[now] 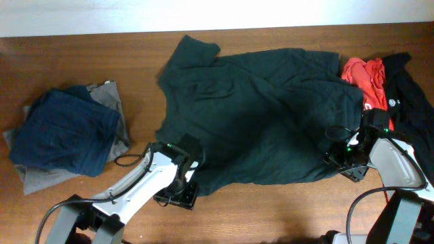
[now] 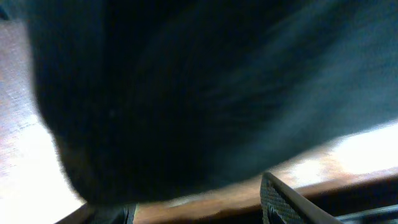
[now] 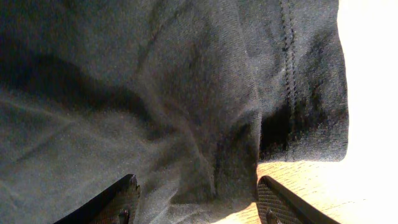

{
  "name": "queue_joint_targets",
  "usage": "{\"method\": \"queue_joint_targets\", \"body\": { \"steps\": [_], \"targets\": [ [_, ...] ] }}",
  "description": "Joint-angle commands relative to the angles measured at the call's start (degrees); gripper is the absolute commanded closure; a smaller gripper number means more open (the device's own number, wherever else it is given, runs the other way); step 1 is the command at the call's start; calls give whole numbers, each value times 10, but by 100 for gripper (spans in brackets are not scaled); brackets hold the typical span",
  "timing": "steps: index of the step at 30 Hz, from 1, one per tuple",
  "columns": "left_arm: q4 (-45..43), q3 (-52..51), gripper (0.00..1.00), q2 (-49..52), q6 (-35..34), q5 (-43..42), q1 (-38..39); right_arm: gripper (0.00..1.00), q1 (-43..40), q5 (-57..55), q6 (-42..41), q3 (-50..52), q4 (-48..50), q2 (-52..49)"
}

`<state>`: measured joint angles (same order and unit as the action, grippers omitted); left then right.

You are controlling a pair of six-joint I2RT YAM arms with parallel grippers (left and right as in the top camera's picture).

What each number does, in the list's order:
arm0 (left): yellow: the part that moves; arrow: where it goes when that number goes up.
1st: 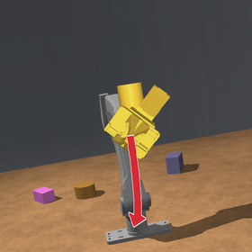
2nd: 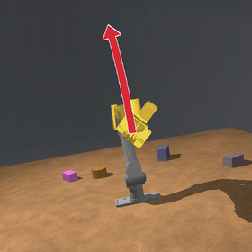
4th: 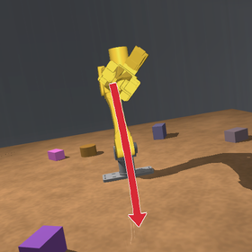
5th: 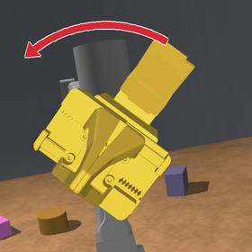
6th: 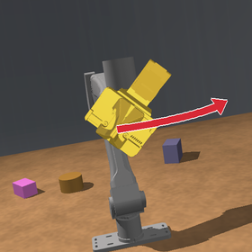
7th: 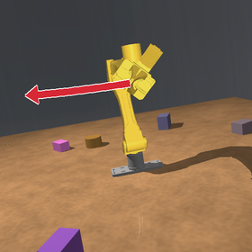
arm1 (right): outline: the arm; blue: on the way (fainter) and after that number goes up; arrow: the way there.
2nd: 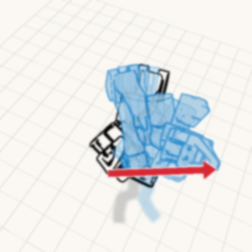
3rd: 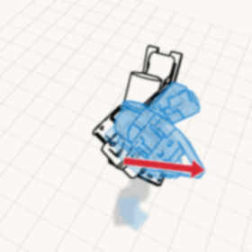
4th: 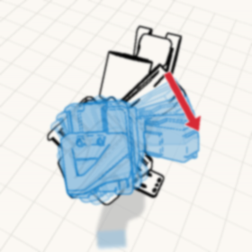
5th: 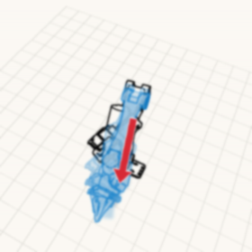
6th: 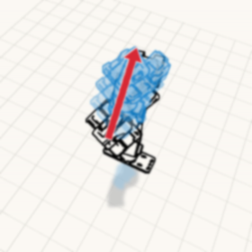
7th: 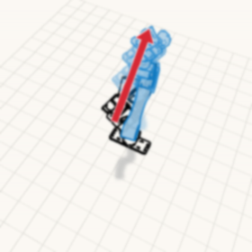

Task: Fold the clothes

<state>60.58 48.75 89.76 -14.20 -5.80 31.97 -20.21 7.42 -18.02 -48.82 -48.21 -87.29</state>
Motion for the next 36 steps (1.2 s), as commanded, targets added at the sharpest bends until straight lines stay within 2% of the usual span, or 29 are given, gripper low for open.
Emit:
{"method": "queue_joint_targets", "body": {
  "steps": [1, 12, 14, 15, 16, 17, 20, 26, 31, 36],
  "targets": [
    [-11, -7, 36, -14, -30, 7, 1, 35, -1, -1, 7, -8, 0, -3],
    [-80, -22, 37, -14, -23, -21, 2, 35, -1, -1, 6, -8, 0, -3],
    [-79, -22, 53, -14, -23, -37, 2, 35, -1, -1, 6, -8, 1, -3],
    [-79, -22, 76, -14, -23, -54, 2, 35, -1, -1, 6, -8, 1, -3],
    [-79, -22, 92, -14, -23, -70, 2, 34, -1, -1, 6, -8, 2, -3],
    [-79, -21, 99, -15, -23, -87, 2, 35, -1, -1, 6, -8, 2, -3],
    [-60, -7, 100, -24, -23, -123, 1, 35, -1, -1, 6, -8, 2, -3],
    [22, 78, 100, -124, 15, -121, -7, 35, -1, -1, 7, -8, 5, -3],
    [10, 131, 100, -188, 15, -73, -43, 35, -1, -1, 6, -8, 9, -3],
    [-11, 133, 100, -174, 32, -68, -79, 35, -1, 11, 7, -8, 8, -3]
  ]
}}
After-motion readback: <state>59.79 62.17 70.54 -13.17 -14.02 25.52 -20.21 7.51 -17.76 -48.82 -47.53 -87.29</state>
